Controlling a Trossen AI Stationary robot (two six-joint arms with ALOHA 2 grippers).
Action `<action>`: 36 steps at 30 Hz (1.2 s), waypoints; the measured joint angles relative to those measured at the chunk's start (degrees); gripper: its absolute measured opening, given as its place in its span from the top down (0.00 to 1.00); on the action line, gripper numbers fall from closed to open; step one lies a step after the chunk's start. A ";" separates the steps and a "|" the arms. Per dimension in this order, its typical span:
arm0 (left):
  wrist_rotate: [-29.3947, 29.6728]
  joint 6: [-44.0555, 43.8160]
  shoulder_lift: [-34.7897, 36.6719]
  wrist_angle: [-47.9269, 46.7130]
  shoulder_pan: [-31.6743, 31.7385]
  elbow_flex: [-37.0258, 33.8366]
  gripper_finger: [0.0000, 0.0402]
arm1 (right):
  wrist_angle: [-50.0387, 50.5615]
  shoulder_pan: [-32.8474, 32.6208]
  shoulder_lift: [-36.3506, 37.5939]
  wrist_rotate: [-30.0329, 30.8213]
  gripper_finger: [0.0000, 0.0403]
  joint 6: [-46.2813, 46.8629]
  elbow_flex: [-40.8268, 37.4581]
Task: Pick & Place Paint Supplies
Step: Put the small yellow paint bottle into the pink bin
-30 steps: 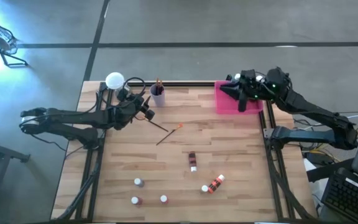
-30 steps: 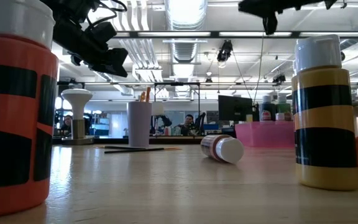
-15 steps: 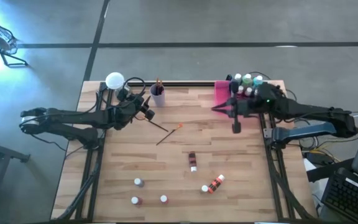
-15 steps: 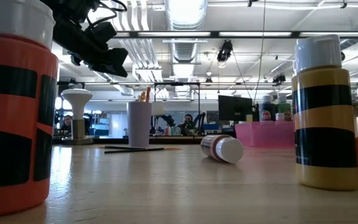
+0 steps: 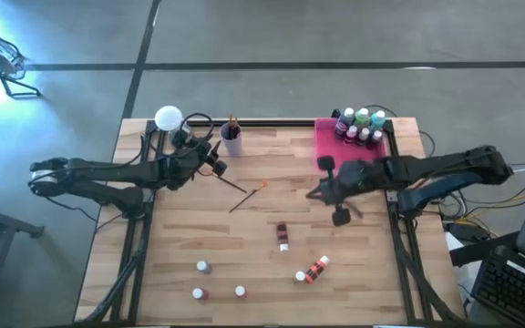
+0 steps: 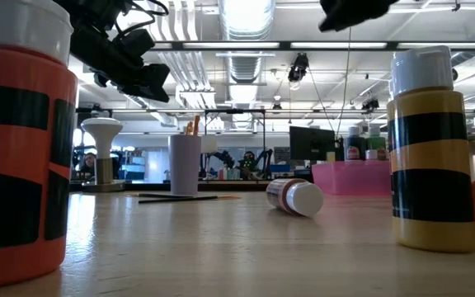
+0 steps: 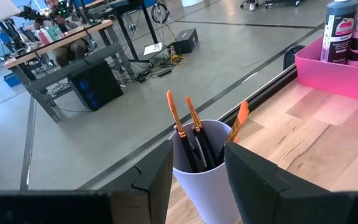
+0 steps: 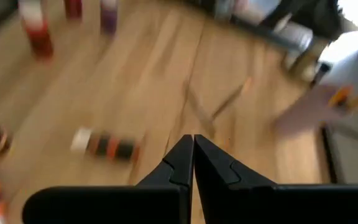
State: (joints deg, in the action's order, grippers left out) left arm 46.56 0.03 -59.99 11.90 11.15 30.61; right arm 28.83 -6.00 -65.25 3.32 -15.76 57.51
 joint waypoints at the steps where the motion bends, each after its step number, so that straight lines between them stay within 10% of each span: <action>1: 0.00 0.00 0.00 -0.02 0.00 0.00 0.62 | 2.96 -1.74 -1.02 1.86 0.98 1.38 1.13; 16: -0.01 0.00 0.00 -0.02 -0.01 0.00 0.62 | 18.83 -19.88 -14.13 3.83 0.98 27.70 15.17; 36: -0.01 0.00 0.00 -0.14 0.01 0.00 0.62 | 21.32 -20.91 -23.55 -6.61 0.71 38.88 20.60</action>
State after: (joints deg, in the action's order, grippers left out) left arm 46.54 0.03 -59.99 11.76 11.15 30.61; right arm 50.16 -26.91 -88.80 -3.29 23.12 78.10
